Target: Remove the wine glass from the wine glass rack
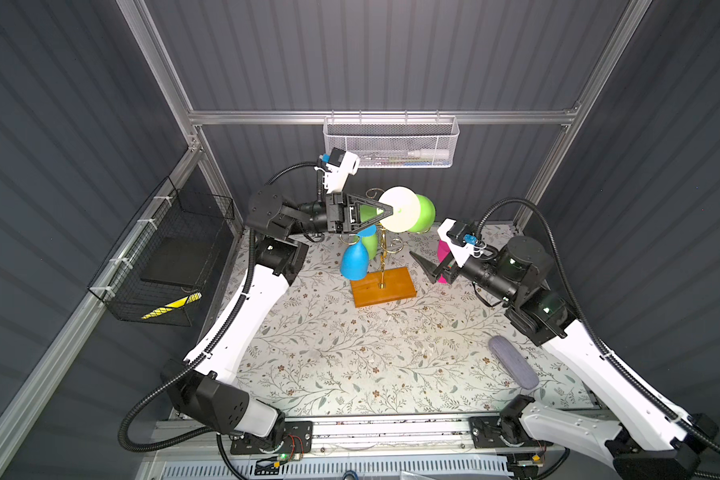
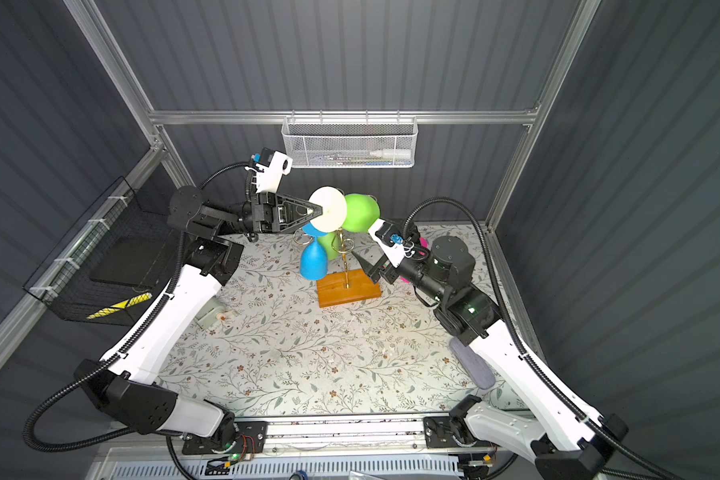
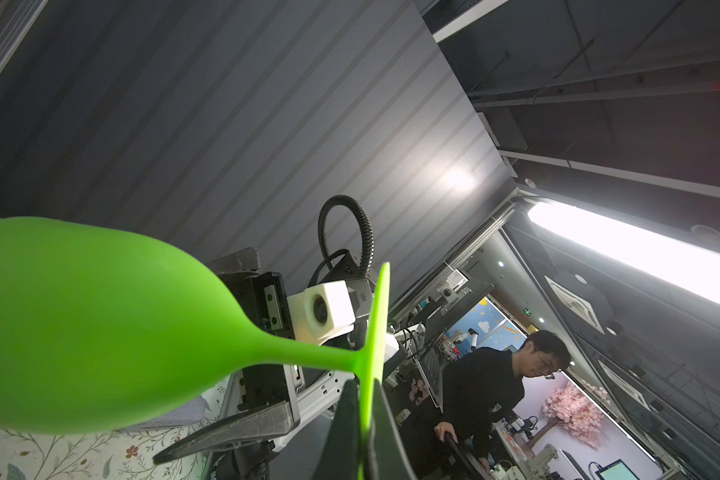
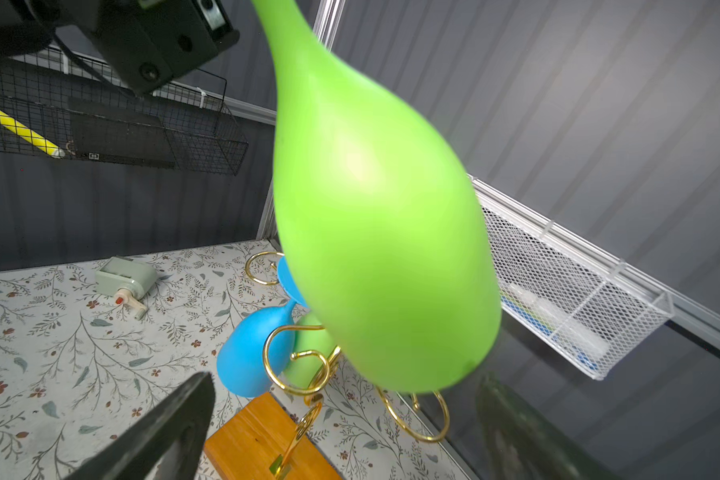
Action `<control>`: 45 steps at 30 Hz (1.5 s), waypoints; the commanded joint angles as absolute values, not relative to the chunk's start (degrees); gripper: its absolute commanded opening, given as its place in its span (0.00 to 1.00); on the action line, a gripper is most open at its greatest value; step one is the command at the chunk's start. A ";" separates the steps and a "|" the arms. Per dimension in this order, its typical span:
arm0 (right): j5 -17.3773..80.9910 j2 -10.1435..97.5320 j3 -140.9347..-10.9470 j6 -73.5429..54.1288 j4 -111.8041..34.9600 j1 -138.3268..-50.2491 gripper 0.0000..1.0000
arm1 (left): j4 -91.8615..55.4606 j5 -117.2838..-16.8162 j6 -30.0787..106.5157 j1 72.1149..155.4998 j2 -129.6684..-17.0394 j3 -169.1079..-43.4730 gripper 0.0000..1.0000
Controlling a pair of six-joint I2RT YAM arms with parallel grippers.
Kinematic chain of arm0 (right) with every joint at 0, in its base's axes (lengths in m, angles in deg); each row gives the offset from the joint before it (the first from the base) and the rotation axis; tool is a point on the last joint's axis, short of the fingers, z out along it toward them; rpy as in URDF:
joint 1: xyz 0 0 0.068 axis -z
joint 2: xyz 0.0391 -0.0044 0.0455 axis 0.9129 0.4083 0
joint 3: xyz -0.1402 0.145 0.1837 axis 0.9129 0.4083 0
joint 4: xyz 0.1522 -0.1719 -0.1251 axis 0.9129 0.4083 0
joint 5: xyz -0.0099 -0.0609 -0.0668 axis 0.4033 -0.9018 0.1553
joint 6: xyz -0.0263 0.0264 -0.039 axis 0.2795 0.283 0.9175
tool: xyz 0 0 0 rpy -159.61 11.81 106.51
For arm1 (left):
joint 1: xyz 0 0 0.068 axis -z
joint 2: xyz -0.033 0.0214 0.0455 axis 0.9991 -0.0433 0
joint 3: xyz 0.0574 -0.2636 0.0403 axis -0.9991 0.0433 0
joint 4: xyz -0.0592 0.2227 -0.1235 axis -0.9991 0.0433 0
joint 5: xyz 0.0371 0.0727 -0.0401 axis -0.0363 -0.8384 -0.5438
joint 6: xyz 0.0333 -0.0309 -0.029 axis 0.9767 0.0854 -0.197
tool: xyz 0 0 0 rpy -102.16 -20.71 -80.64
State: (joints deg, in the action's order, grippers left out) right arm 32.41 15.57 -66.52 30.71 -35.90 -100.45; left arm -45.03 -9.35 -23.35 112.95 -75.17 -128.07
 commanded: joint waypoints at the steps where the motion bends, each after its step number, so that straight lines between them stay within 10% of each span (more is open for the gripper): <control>1: 30.98 14.18 -64.80 29.74 -36.52 -100.45 0.99 | -44.92 -9.21 -22.00 112.65 -74.01 -129.65 0.00; 45: 34.78 28.53 -75.95 31.77 -48.82 -101.88 0.99 | -46.20 -9.48 -25.11 112.65 -74.86 -127.81 0.00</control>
State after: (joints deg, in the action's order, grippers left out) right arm 33.61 27.79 -74.59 32.02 -47.77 -101.54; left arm -43.59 -9.77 -24.09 112.55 -74.91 -127.94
